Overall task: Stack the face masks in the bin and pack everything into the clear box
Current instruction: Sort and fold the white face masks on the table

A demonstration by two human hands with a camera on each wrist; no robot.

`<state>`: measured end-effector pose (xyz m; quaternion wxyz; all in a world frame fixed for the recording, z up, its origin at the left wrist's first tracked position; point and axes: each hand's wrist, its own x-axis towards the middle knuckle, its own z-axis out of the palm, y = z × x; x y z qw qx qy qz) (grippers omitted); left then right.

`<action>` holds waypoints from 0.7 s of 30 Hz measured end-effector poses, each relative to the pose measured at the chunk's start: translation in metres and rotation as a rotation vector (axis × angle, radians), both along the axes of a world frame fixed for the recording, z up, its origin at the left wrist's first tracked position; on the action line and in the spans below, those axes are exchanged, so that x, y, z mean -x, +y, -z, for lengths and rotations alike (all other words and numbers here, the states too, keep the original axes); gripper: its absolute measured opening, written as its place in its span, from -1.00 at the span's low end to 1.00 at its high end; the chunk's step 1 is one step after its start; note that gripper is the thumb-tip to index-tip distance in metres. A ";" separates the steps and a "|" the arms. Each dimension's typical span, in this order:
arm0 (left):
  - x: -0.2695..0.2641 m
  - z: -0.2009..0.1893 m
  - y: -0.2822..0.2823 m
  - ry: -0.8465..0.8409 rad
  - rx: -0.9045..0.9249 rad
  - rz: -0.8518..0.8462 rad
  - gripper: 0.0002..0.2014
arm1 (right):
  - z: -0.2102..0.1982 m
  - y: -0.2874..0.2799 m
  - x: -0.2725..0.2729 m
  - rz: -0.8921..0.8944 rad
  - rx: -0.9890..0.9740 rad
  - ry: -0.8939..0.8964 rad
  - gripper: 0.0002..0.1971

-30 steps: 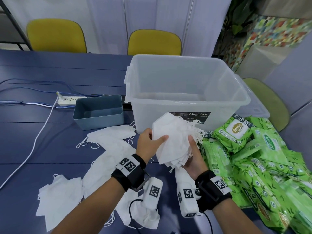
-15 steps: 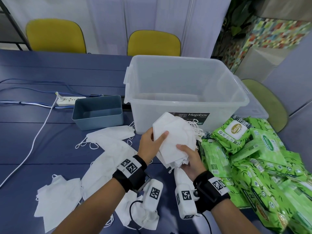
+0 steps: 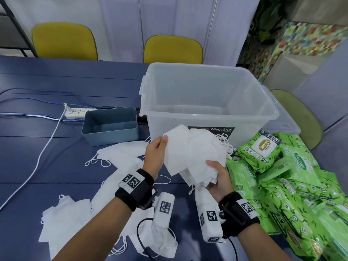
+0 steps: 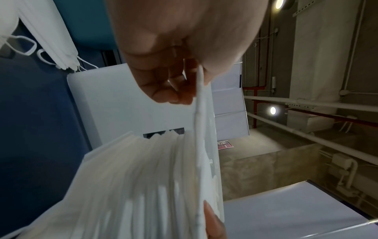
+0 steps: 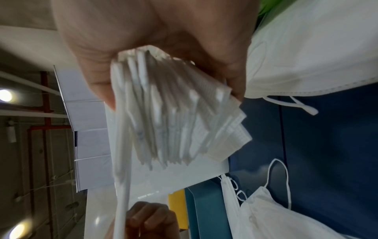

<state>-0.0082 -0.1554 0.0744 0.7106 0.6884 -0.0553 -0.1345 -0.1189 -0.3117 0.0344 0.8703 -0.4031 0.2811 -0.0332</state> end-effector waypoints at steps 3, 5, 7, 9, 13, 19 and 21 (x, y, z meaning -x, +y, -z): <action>-0.001 0.001 0.004 0.019 0.017 -0.041 -0.58 | 0.000 -0.002 0.001 0.080 0.038 -0.001 -0.49; -0.002 0.000 0.005 0.026 0.042 -0.047 -0.58 | -0.001 -0.001 0.000 0.110 0.040 0.006 -0.48; 0.000 -0.003 0.005 0.019 0.070 -0.043 -0.57 | -0.002 -0.001 0.000 0.125 0.025 0.016 -0.47; 0.002 -0.005 0.006 0.005 0.101 -0.049 -0.57 | -0.002 0.001 -0.001 0.150 -0.016 0.032 -0.48; 0.006 -0.007 0.008 0.017 0.189 -0.030 -0.69 | -0.002 0.006 -0.002 0.167 -0.113 -0.021 -0.44; 0.011 -0.022 0.017 0.153 0.355 0.019 -0.71 | -0.004 0.007 -0.003 0.192 -0.231 -0.100 -0.50; 0.008 -0.024 0.022 0.221 0.418 0.053 -0.64 | -0.003 0.005 -0.004 0.208 -0.278 -0.116 -0.63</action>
